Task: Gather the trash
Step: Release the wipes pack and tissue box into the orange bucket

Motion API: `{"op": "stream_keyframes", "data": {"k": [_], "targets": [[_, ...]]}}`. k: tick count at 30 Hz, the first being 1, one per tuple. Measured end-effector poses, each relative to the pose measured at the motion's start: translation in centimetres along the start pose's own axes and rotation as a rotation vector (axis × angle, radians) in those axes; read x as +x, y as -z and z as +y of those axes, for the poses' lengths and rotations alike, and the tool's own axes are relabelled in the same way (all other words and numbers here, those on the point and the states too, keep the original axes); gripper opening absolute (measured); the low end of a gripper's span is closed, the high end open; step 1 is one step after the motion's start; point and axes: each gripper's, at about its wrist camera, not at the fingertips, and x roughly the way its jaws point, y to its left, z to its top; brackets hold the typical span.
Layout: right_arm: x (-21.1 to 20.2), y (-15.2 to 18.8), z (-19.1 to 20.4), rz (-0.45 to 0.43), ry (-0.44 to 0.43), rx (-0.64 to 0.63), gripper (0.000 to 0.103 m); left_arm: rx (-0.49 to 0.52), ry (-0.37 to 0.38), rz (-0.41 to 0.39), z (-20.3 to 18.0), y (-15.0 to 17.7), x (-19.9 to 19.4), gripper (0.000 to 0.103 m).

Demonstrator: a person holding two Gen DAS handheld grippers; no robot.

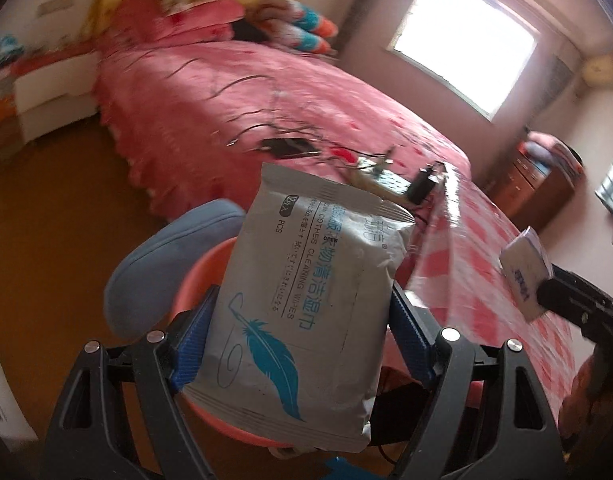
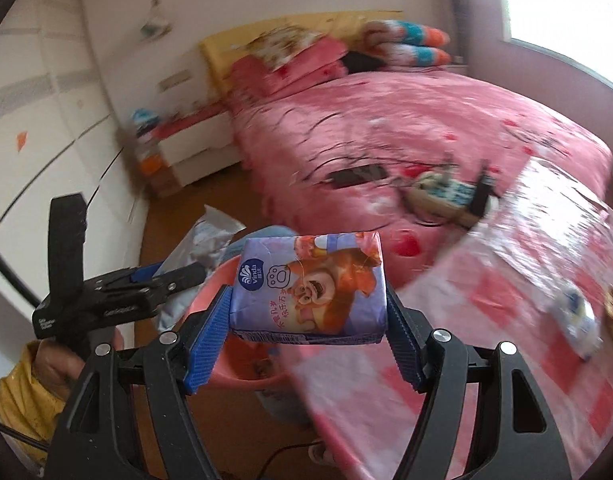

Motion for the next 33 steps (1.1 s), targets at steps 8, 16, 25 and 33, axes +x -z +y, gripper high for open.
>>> {"op": "stream_keyframes", "data": {"k": [8,16,25,33], "targets": [[5.4,0.1,3.2,0.091,-0.031,-0.088,0.072,-0.076,-0.006,0.005,2.9,0.1,1.6,0.080],[9.4,1.1,3.9,0.173,-0.061,-0.096,0.084,-0.058,-0.070,0.040,3.5,0.5,3.0,0.082],[6.1,0.5,0.3,0.068,-0.043,0.047,0.089,0.019,-0.104,0.016,1.9,0.6,2.8,0.084],[3.3,1.3,-3.4,0.009,0.026,0.157,0.089,0.113,-0.071,-0.008,-1.7,0.3,2.0,0.084]]}}
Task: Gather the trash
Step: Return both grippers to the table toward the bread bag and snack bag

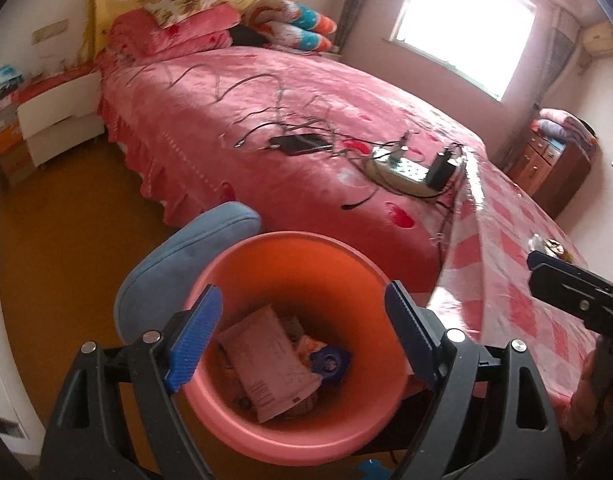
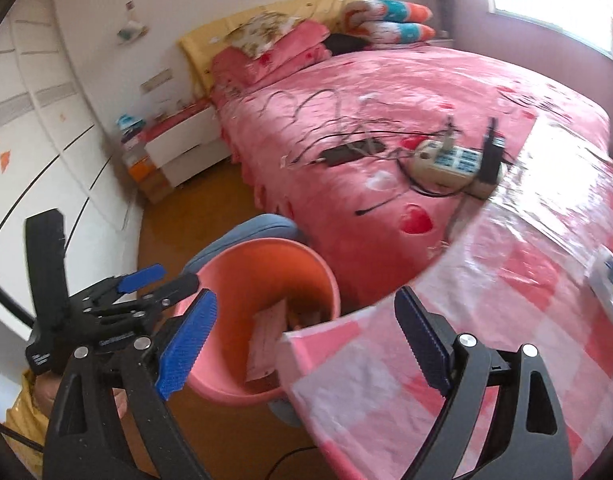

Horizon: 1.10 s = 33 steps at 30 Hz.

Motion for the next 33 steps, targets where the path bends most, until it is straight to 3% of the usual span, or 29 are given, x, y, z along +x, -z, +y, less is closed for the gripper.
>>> {"op": "stream_keyframes", "data": {"k": [9,21,33], "targets": [[-2.6,1.5,-3.1,-0.050,0.080,0.052,0.089,0.062,0.069,-0.001,-3.8,-0.7,-0.5,0.084],[-6.0,2.9,-5.8,-0.108,0.154,0.103,0.092,0.130,0.090,0.025,-8.1,-0.4,-0.6,0.084],[-9.5,4.8,-11.1,-0.176,0.260,0.196,0.092,0.206,0.114,0.059,-12.8,0.1,-0.4,0.084]]}}
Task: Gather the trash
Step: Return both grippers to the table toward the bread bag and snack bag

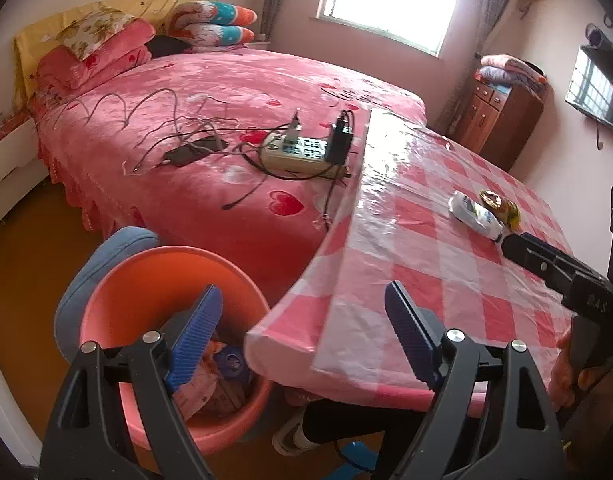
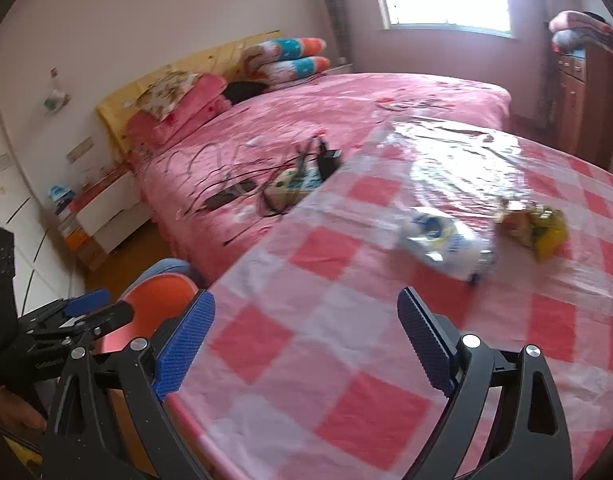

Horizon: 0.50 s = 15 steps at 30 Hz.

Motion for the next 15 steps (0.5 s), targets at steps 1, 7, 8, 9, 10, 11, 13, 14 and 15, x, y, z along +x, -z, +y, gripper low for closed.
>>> {"op": "stream_keyframes", "data": {"k": [1,7,8,9,10,11,13,14,15], "targets": [[-0.3,0.0,-0.7,-0.009,0.015,0.010,0.092,0.008,0.002,0.004,-0.5,0.0,0.1,0.084],[-1.0,0.3,-3.4,-0.033,0.061,0.036,0.092,0.047,0.009,0.021,-3.0,-0.1,0.7,0.084],[-1.1,0.4,-3.9,-0.036,0.070,0.039,0.092,0.053,0.009,0.024,-3.2,-0.1,0.8,0.084],[-1.2,0.5,-4.2,-0.037,0.077,0.042,0.092,0.060,0.009,0.027,-3.7,0.0,0.9,0.084],[-1.3,0.5,-4.6,-0.039,0.085,0.047,0.092,0.064,0.010,0.030,-3.9,0.0,1.0,0.084],[-1.4,0.6,-5.1,-0.041,0.093,0.052,0.092,0.070,0.011,0.034,-4.4,0.0,1.1,0.084],[-1.5,0.5,-5.9,-0.045,0.107,0.061,0.092,0.082,0.012,0.041,-5.1,0.0,1.4,0.084],[-1.6,0.5,-6.3,-0.048,0.116,0.066,0.092,0.090,0.014,0.045,-5.5,-0.1,1.5,0.084],[-1.8,0.6,-6.7,-0.049,0.123,0.069,0.092,0.096,0.014,0.048,-5.8,0.0,1.6,0.084]]}}
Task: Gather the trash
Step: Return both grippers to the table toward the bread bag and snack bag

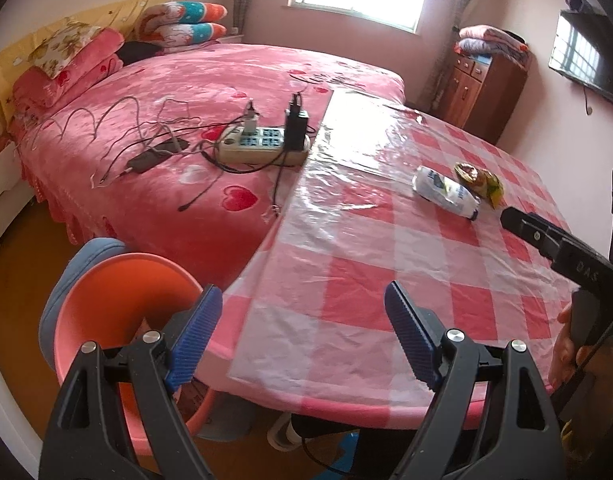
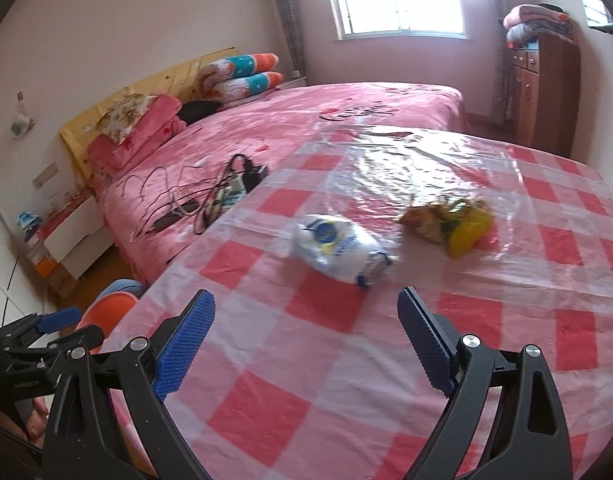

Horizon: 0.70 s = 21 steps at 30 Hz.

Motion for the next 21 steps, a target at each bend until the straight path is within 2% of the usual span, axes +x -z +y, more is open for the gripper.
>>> {"op": "stream_keyframes", "data": {"k": [21], "targets": [[-0.4,-0.1,-6.9,-0.018,0.141,0.064,0.092,0.100,0.070,0.041,-7.8,-2.3,3.4,0.084]]}}
